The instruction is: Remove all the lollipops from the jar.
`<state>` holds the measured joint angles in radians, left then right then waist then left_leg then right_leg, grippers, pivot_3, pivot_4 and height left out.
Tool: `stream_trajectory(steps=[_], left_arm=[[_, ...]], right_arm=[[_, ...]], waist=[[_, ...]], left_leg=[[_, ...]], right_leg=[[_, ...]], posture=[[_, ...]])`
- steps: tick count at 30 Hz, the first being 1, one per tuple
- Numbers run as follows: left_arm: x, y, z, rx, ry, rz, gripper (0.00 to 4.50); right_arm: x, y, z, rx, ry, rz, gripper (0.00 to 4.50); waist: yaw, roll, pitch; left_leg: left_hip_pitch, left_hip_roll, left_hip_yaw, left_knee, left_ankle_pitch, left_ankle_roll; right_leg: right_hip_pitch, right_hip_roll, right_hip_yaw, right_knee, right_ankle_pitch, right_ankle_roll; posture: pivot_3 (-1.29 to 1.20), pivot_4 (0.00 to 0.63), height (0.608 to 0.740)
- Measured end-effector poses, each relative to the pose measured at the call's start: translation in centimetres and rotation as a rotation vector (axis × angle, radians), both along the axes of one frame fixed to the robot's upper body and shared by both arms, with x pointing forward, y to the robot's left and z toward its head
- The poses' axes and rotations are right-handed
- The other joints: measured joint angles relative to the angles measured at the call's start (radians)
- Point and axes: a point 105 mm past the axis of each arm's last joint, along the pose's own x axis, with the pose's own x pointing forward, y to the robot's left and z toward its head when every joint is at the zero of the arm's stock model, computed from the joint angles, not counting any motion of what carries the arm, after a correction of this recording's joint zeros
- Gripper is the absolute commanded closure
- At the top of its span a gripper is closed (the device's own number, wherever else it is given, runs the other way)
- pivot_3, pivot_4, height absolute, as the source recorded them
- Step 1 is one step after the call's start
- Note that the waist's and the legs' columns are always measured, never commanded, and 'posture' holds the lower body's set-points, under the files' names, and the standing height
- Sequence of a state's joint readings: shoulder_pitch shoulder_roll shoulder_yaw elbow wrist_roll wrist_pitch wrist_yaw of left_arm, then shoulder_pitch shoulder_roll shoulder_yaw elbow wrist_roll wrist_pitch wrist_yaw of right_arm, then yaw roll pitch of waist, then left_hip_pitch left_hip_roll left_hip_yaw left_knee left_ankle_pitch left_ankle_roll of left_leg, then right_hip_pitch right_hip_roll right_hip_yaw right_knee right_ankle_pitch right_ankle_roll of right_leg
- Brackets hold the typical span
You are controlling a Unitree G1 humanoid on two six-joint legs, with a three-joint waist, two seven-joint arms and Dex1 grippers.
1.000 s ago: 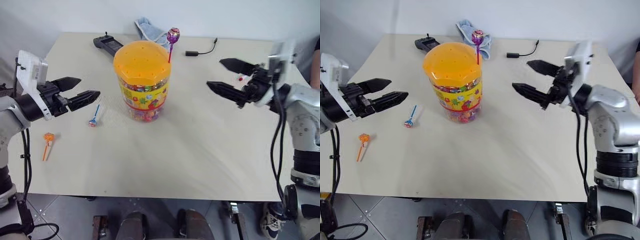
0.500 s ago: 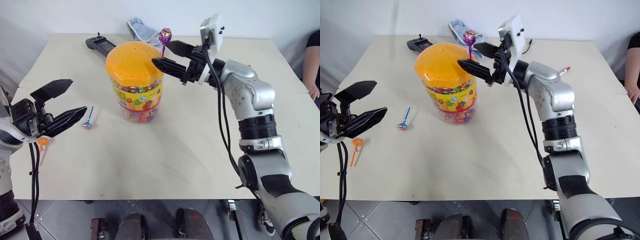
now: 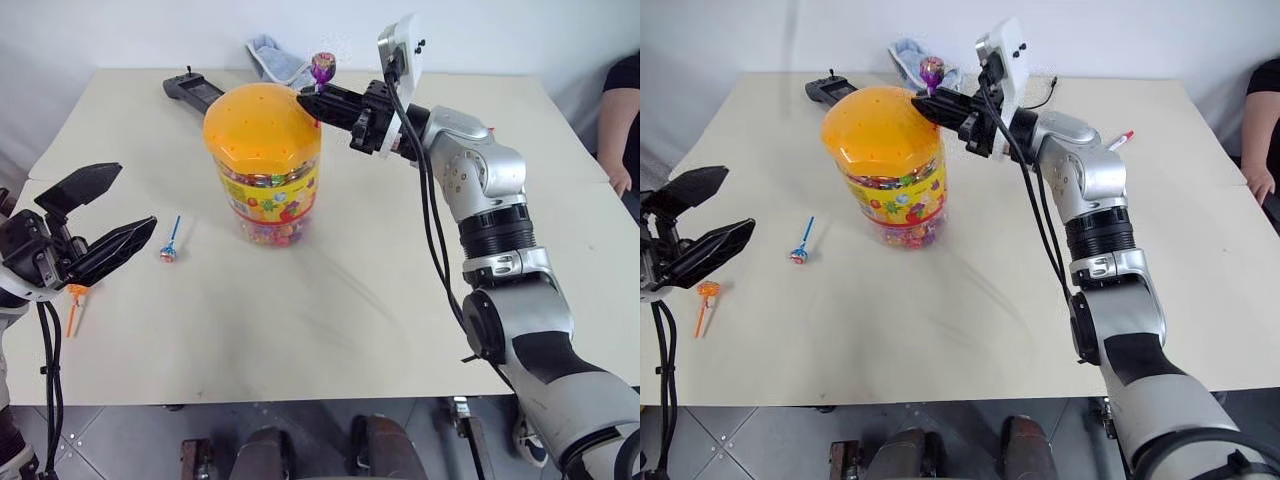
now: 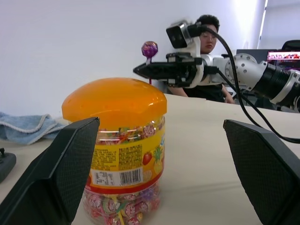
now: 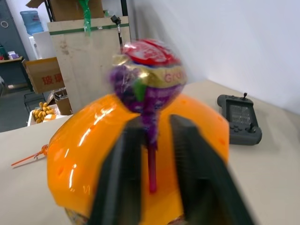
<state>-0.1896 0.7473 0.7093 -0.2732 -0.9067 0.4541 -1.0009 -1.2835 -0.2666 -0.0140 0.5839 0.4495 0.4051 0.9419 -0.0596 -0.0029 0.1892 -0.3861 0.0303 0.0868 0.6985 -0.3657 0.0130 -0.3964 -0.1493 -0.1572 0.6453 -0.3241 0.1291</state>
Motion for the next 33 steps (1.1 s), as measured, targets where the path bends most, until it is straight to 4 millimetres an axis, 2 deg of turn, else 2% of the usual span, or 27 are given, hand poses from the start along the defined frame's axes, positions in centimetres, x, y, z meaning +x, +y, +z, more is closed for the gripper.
stream_trajectory(steps=[3, 7, 10, 13, 16, 17, 20, 22, 24, 27, 29, 33], left_arm=[[-0.1, 0.1, 0.2, 0.003, -0.004, -0.007, 0.00], [-0.3, 0.2, 0.1, 0.025, 0.006, -0.040, 0.00], [-0.3, 0.5, 0.2, 0.033, 0.022, -0.057, 0.00], [-0.4, 0.7, 0.1, 0.050, 0.045, -0.086, 0.00], [-0.6, 0.6, -0.2, 0.075, 0.074, -0.120, 0.00], [-0.7, 0.5, -0.3, 0.082, 0.083, -0.129, 0.00], [-0.8, 0.3, -0.9, 0.099, 0.131, -0.188, 0.00], [-0.6, 0.2, -1.1, 0.095, 0.149, -0.214, 0.00], [-0.5, -0.1, -1.2, 0.101, 0.154, -0.237, 0.00], [-0.1, -0.2, -1.3, 0.097, 0.161, -0.246, 0.00], [0.1, -0.4, -1.5, 0.102, 0.170, -0.257, 0.00], [0.3, -0.8, -2.0, 0.090, 0.184, -0.268, 0.00]], right_arm=[[0.0, -0.3, 1.0, 0.029, -0.027, -0.013, 4.49], [0.0, -1.1, 4.0, 0.079, -0.079, -0.075, 4.49], [0.4, -3.1, 5.4, 0.071, -0.103, -0.172, 4.49], [1.1, -5.9, 4.9, -0.003, -0.057, -0.288, 4.49], [1.7, -11.0, 2.8, -0.145, 0.070, -0.462, 4.49], [1.6, -12.1, 2.1, -0.175, 0.093, -0.492, 4.49], [0.5, -17.5, -1.8, -0.363, 0.232, -0.652, 4.49], [-0.3, -19.9, -4.5, -0.459, 0.314, -0.718, 4.49], [-1.1, -22.2, -8.2, -0.559, 0.417, -0.774, 4.49], [-1.8, -24.1, -13.1, -0.650, 0.542, -0.825, 4.49], [-2.2, -25.1, -15.4, -0.680, 0.602, -0.860, 4.49], [-2.4, -25.5, -17.5, -0.673, 0.660, -0.890, 4.49]], waist=[[0.001, 0.000, 0.000], [0.001, 0.000, 0.000], [0.005, 0.000, 0.000], [0.007, 0.000, 0.000], [0.017, 0.000, 0.000], [0.017, 0.000, 0.000], [0.029, 0.000, 0.000], [0.031, 0.000, 0.000], [0.032, 0.000, 0.000], [0.032, 0.000, 0.000], [0.031, 0.000, 0.000], [0.030, 0.000, 0.000]], left_leg=[[0.000, 0.000, 0.000, 0.000, 0.000, 0.000], [0.000, 0.000, 0.000, 0.000, 0.000, 0.000], [0.000, -0.001, 0.000, 0.000, 0.000, 0.000], [-0.001, -0.001, 0.000, 0.000, 0.000, 0.000], [-0.001, -0.001, 0.000, -0.001, 0.000, 0.000], [-0.001, 0.000, 0.000, -0.001, 0.000, 0.000], [-0.001, 0.000, 0.002, -0.001, 0.000, 0.000], [-0.001, 0.000, 0.005, -0.001, 0.000, 0.000], [-0.001, 0.000, 0.006, 0.000, -0.001, 0.000], [-0.001, 0.000, 0.008, 0.000, 0.000, 0.000], [-0.001, 0.000, 0.008, 0.000, 0.000, -0.001], [-0.001, 0.001, 0.008, 0.000, 0.000, -0.001]], right_leg=[[0.000, 0.000, 0.000, 0.000, 0.000, 0.000], [0.000, 0.000, 0.000, 0.000, 0.000, 0.000], [0.000, 0.000, 0.001, 0.000, 0.000, 0.000], [0.000, 0.000, 0.001, 0.000, 0.000, 0.000], [0.000, 0.000, 0.001, -0.001, 0.000, 0.000], [0.000, 0.000, 0.001, -0.001, 0.000, 0.000], [0.000, 0.000, 0.001, -0.002, 0.000, 0.000], [-0.001, 0.000, 0.001, -0.004, 0.000, 0.000], [0.000, 0.000, 0.001, -0.005, 0.000, 0.000], [0.000, 0.000, 0.002, -0.007, 0.000, 0.000], [0.000, 0.000, 0.002, -0.007, 0.000, 0.000], [-0.001, 0.000, 0.002, -0.007, 0.000, 0.000]], posture=[[0.00, 0.150, 0.740], [0.00, 0.150, 0.740], [0.00, 0.150, 0.740], [0.00, 0.150, 0.740], [0.00, 0.150, 0.740], [0.00, 0.150, 0.740], [0.00, 0.150, 0.740], [0.00, 0.150, 0.740], [0.00, 0.150, 0.740], [0.00, 0.150, 0.740], [0.00, 0.150, 0.740], [0.00, 0.150, 0.740]])
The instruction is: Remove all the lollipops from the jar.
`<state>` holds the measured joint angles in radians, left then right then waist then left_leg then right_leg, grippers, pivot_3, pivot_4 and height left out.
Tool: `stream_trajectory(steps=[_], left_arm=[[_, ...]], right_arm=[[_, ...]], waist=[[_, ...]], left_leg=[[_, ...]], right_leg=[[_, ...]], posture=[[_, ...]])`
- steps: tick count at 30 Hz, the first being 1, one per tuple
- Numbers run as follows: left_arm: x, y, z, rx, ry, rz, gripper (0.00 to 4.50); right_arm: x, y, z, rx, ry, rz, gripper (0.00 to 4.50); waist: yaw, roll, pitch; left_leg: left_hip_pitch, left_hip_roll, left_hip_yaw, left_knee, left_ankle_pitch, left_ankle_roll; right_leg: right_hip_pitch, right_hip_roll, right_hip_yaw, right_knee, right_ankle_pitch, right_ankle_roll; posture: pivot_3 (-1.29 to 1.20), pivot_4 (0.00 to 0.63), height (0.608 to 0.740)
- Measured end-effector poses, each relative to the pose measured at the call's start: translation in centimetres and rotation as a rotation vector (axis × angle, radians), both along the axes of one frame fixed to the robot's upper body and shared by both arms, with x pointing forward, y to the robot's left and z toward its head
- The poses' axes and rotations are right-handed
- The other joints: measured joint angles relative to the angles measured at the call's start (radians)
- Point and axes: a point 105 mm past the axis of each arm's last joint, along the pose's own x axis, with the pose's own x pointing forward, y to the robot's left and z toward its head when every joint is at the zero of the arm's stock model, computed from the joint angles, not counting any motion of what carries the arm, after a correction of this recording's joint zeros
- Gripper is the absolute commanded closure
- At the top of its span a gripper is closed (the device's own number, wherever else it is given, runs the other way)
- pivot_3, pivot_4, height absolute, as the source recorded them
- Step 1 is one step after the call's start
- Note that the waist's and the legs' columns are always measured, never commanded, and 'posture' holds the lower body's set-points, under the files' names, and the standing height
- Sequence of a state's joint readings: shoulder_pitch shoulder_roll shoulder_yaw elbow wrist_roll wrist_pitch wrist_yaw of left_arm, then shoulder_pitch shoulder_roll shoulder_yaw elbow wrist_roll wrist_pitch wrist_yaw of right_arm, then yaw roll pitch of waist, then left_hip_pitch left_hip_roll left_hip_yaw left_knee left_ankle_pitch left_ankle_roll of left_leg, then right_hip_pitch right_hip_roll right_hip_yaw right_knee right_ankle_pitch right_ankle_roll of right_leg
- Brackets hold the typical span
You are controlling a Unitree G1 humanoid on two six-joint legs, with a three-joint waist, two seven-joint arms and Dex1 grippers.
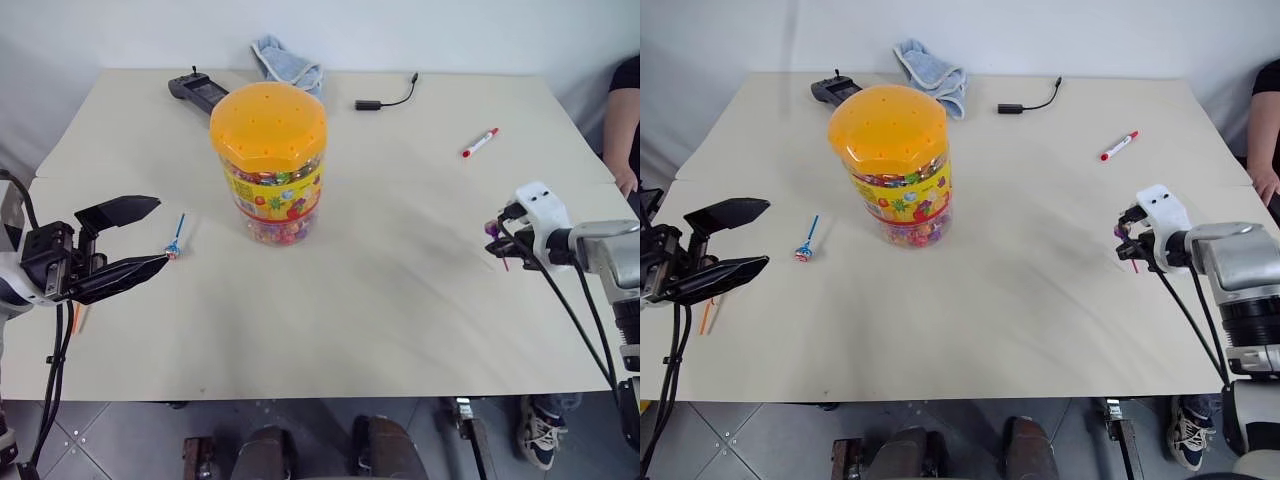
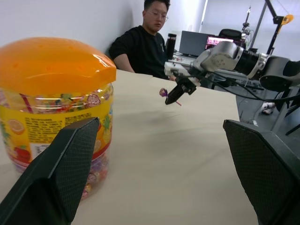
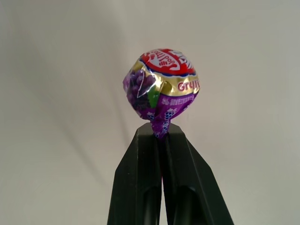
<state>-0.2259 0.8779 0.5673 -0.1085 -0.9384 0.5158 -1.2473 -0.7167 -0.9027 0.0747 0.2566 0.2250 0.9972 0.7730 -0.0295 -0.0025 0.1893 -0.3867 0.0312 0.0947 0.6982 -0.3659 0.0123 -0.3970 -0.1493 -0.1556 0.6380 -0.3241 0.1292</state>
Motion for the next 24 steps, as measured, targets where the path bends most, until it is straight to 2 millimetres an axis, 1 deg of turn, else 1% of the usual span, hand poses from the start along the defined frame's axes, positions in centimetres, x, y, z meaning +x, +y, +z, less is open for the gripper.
stream_trajectory(steps=[1, 4, 6, 7, 8, 13, 15, 17, 19, 20, 22, 24], left_arm=[[0.0, 0.0, 0.0, 0.000, 0.001, 0.003, 0.00], [0.2, 0.0, -0.1, 0.002, 0.006, 0.015, 0.00], [0.4, 0.0, -0.1, -0.001, 0.014, 0.030, 0.00], [0.5, 0.1, -0.1, -0.004, 0.020, 0.040, 0.00], [0.7, 0.1, -0.2, -0.006, 0.031, 0.054, 0.00], [1.1, 0.3, -0.8, -0.015, 0.085, 0.098, 0.00], [1.2, 0.4, -0.9, -0.024, 0.109, 0.119, 0.00], [1.4, 0.6, -1.2, -0.029, 0.131, 0.142, 0.00], [1.7, 0.7, -1.3, -0.036, 0.147, 0.184, 0.00], [1.8, 0.7, -1.4, -0.038, 0.152, 0.202, 0.00], [2.1, 0.8, -1.5, -0.038, 0.157, 0.232, 0.00], [2.3, 1.2, -2.2, -0.014, 0.155, 0.277, 0.00]], right_arm=[[0.0, 0.1, -0.3, 0.007, 0.009, -0.004, 4.49], [-0.3, 0.2, -0.7, 0.003, 0.005, -0.012, 3.73], [-0.5, 0.6, -0.7, 0.018, -0.002, -0.007, 2.99], [-0.6, 0.7, -0.8, 0.021, -0.002, -0.004, 2.72], [-0.8, 0.9, -0.8, 0.028, -0.002, -0.001, 2.36], [-1.6, 1.5, 0.3, 0.065, -0.046, 0.036, 0.65], [-2.6, 1.6, 0.8, 0.076, -0.052, 0.082, 0.03], [-3.2, 1.6, 1.7, 0.092, -0.070, 0.122, 0.03], [-3.8, 2.0, 3.2, 0.124, -0.115, 0.186, 0.03], [-4.1, 2.5, 4.2, 0.147, -0.148, 0.238, 0.03], [-4.9, 3.9, 5.8, 0.188, -0.211, 0.358, 0.03], [-6.3, 6.4, 7.1, 0.242, -0.268, 0.544, 0.03]], waist=[[0.001, 0.000, 0.000], [0.003, 0.000, 0.000], [0.006, 0.000, 0.000], [0.007, 0.000, 0.000], [0.008, 0.000, 0.000], [0.009, 0.000, 0.000], [0.015, 0.000, 0.000], [0.020, 0.000, 0.000], [0.025, 0.000, 0.000], [0.027, 0.000, 0.000], [0.028, 0.000, 0.000], [0.028, 0.000, 0.000]], left_leg=[[0.000, 0.000, 0.000, 0.000, 0.000, 0.000], [0.000, 0.000, 0.000, 0.000, 0.000, 0.000], [0.000, 0.000, -0.001, 0.001, 0.000, 0.000], [0.000, 0.000, -0.001, 0.001, 0.000, 0.000], [0.000, 0.000, -0.001, 0.001, 0.000, 0.000], [0.000, 0.000, -0.001, 0.001, 0.000, 0.000], [0.000, 0.000, -0.001, 0.001, 0.000, 0.000], [0.000, 0.000, -0.001, 0.001, 0.000, 0.000], [0.000, 0.000, -0.001, 0.001, 0.000, 0.000], [0.000, 0.000, -0.001, 0.001, 0.000, 0.000], [0.000, 0.000, -0.001, 0.001, 0.000, 0.000], [0.001, 0.000, -0.001, 0.001, 0.000, 0.000]], right_leg=[[0.000, 0.000, 0.000, 0.000, 0.000, 0.000], [0.000, 0.000, 0.000, 0.000, 0.000, 0.000], [0.001, 0.000, 0.000, 0.000, 0.000, 0.000], [0.001, 0.000, 0.000, 0.000, 0.000, 0.000], [0.001, 0.000, 0.000, 0.000, 0.000, 0.000], [0.001, 0.000, 0.000, 0.000, 0.000, 0.000], [0.001, 0.000, 0.000, 0.000, 0.000, 0.000], [0.001, 0.000, 0.000, -0.001, 0.000, 0.000], [0.001, 0.000, 0.001, -0.001, 0.000, 0.000], [0.001, 0.000, 0.001, -0.001, 0.000, 0.000], [0.001, 0.000, 0.001, -0.001, 0.000, 0.000], [0.002, 0.000, 0.000, -0.001, 0.000, 0.000]], posture=[[0.00, 0.150, 0.740], [0.00, 0.150, 0.740], [0.00, 0.150, 0.740], [0.00, 0.150, 0.740], [0.00, 0.150, 0.740], [0.00, 0.150, 0.740], [0.00, 0.150, 0.740], [0.00, 0.150, 0.740], [0.00, 0.150, 0.740], [0.00, 0.150, 0.740], [0.00, 0.150, 0.740], [0.00, 0.150, 0.740]])
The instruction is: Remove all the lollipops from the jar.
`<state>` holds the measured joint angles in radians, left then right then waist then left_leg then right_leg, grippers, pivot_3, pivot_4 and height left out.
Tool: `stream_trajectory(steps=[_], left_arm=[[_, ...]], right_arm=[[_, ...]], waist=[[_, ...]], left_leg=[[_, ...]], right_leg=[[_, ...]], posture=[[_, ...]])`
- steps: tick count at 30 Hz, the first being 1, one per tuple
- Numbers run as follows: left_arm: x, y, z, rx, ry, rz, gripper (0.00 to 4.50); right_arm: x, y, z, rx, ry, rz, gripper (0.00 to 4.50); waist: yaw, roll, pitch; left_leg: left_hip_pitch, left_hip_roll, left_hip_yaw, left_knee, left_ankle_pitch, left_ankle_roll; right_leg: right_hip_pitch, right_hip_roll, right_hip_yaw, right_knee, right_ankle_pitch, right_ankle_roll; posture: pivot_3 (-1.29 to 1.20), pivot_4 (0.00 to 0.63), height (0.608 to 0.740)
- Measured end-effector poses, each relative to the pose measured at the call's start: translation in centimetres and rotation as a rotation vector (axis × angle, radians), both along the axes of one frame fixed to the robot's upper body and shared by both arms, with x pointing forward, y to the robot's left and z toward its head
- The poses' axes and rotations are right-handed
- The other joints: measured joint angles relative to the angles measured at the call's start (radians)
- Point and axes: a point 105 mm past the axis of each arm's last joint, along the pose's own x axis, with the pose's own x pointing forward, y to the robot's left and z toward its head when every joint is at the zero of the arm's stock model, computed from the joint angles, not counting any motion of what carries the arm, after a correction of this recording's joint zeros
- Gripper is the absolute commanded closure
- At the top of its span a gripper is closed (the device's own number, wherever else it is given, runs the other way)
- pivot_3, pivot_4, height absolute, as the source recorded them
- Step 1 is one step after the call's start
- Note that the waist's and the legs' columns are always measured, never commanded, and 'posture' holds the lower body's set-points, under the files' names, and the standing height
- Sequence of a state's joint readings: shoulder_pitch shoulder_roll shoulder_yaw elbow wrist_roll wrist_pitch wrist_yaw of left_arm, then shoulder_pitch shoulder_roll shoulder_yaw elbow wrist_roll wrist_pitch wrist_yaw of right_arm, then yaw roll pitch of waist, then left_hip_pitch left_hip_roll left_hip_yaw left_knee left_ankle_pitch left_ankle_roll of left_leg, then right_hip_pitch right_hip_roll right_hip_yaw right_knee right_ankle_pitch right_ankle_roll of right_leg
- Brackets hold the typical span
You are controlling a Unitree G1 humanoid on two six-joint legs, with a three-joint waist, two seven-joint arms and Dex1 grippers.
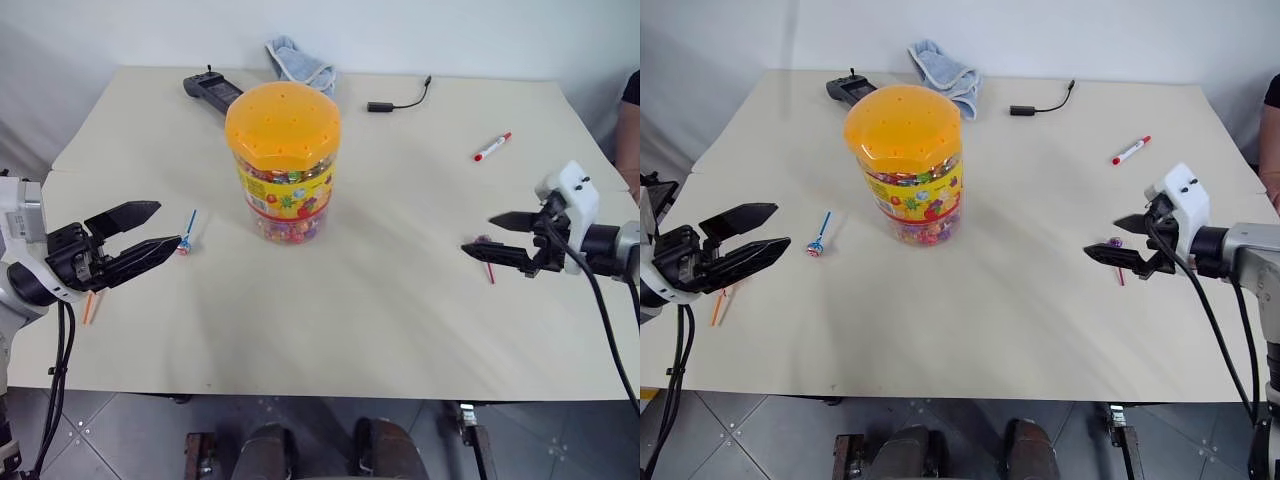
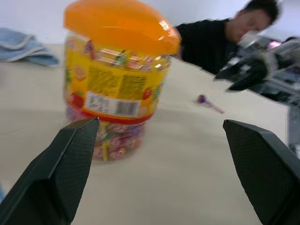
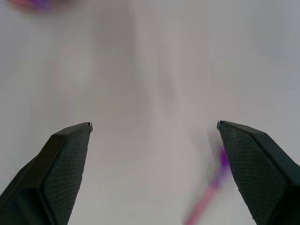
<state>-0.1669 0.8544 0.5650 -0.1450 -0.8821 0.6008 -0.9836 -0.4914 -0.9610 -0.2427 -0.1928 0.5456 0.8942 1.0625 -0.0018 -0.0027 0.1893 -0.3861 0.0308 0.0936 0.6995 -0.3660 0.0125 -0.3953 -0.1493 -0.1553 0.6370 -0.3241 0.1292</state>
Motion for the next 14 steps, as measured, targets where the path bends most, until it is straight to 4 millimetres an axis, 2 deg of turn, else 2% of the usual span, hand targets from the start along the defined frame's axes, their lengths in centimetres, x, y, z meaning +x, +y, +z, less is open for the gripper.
stream_trajectory(steps=[2, 3, 7, 10, 14], left_arm=[[0.0, 0.1, -1.5, 0.014, 0.029, 0.017, 0.00], [-0.1, 0.2, -2.5, 0.011, 0.059, 0.024, 0.00], [-0.7, 0.3, -4.7, -0.033, 0.116, 0.048, 0.00], [-1.5, 0.0, -5.5, -0.019, 0.126, 0.050, 0.00], [-2.5, -0.6, -5.6, 0.020, 0.112, 0.045, 0.00]], right_arm=[[-1.3, 2.1, 0.0, 0.020, -0.056, 0.172, 0.03], [-1.8, 2.8, -0.7, 0.018, -0.059, 0.241, 0.03], [-2.9, 5.6, -5.8, 0.000, -0.037, 0.452, 0.03], [-2.3, 6.8, -9.2, -0.004, -0.064, 0.485, 0.03], [-1.3, 6.7, -11.4, -0.031, -0.104, 0.473, 0.03]], waist=[[0.000, -0.001, 0.000], [0.000, -0.001, 0.000], [0.000, -0.004, -0.002], [0.001, -0.004, -0.002], [0.000, -0.004, -0.002]], left_leg=[[0.001, 0.000, 0.000, 0.000, 0.000, 0.000], [0.001, 0.000, 0.000, 0.000, 0.000, 0.000], [0.001, 0.000, -0.001, 0.001, 0.000, 0.000], [0.001, 0.000, -0.001, 0.002, 0.000, 0.000], [0.001, 0.000, -0.002, 0.002, 0.000, 0.000]], right_leg=[[0.001, 0.000, 0.000, 0.000, 0.000, 0.000], [0.001, 0.000, 0.000, 0.000, 0.000, 0.000], [0.002, 0.000, -0.001, -0.001, 0.000, 0.000], [0.002, 0.000, -0.001, -0.001, 0.000, 0.000], [0.003, 0.000, -0.001, -0.001, 0.000, 0.000]], posture=[[0.00, 0.150, 0.740], [0.00, 0.150, 0.740], [0.00, 0.150, 0.740], [0.00, 0.150, 0.740], [0.00, 0.150, 0.740]])
